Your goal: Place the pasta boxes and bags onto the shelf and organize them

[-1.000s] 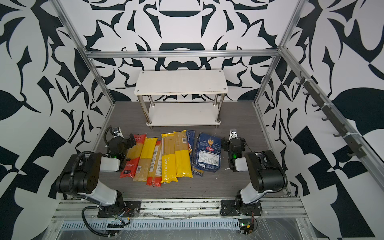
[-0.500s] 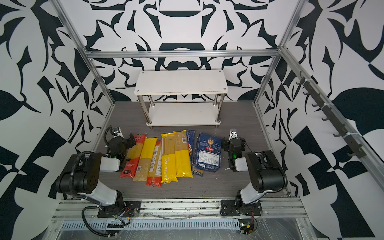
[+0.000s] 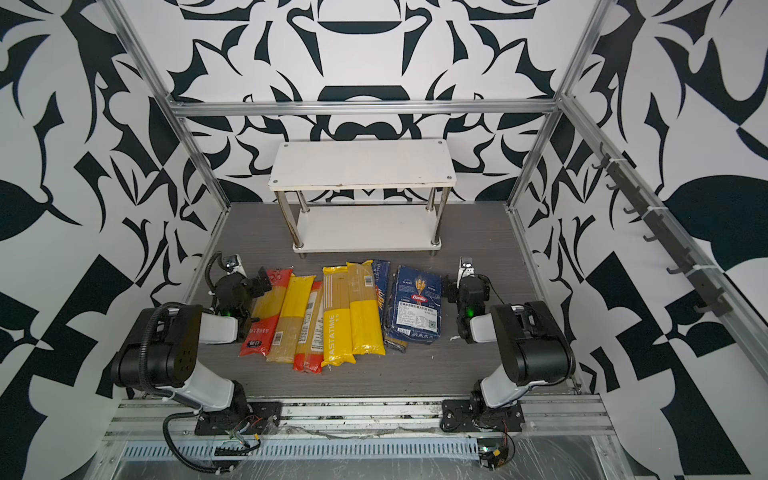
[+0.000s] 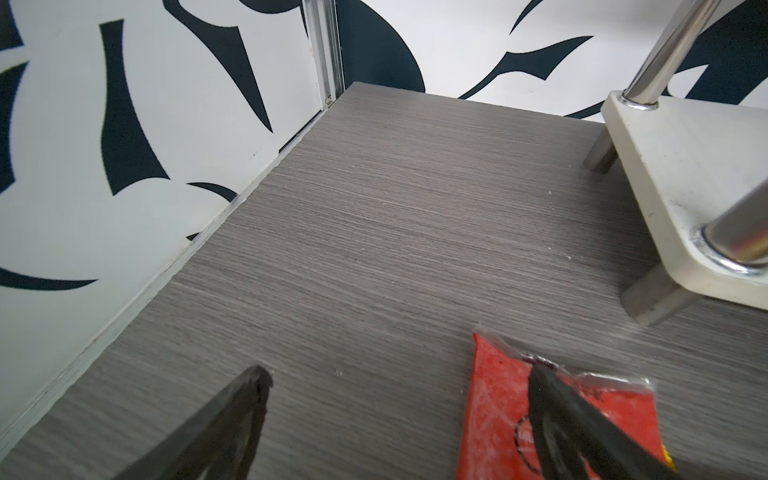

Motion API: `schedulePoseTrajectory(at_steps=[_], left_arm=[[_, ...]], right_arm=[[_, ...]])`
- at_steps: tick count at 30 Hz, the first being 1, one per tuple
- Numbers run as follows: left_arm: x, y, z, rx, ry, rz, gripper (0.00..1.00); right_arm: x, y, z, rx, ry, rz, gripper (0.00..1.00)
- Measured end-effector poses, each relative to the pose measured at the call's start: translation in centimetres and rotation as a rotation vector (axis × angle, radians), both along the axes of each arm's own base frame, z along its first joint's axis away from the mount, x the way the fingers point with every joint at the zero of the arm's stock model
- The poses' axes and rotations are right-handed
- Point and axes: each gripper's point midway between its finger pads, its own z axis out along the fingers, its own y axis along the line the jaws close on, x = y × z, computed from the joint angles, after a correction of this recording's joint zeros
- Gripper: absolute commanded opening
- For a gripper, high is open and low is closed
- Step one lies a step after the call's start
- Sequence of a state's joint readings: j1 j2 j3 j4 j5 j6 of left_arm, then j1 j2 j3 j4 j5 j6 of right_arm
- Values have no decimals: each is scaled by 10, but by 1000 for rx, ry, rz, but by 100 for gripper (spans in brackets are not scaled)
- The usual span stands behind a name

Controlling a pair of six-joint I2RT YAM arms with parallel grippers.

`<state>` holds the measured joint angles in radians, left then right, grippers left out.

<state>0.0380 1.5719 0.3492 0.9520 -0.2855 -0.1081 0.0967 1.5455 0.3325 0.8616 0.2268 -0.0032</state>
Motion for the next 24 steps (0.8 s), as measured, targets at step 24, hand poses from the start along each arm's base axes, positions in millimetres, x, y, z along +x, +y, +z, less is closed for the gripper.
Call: schedulePoseTrajectory(at_steps=[24], left_arm=[[-42,-139,134,-29,-13,-261,100]], right_arm=[[-85,-2,71,334,329,-277,99]])
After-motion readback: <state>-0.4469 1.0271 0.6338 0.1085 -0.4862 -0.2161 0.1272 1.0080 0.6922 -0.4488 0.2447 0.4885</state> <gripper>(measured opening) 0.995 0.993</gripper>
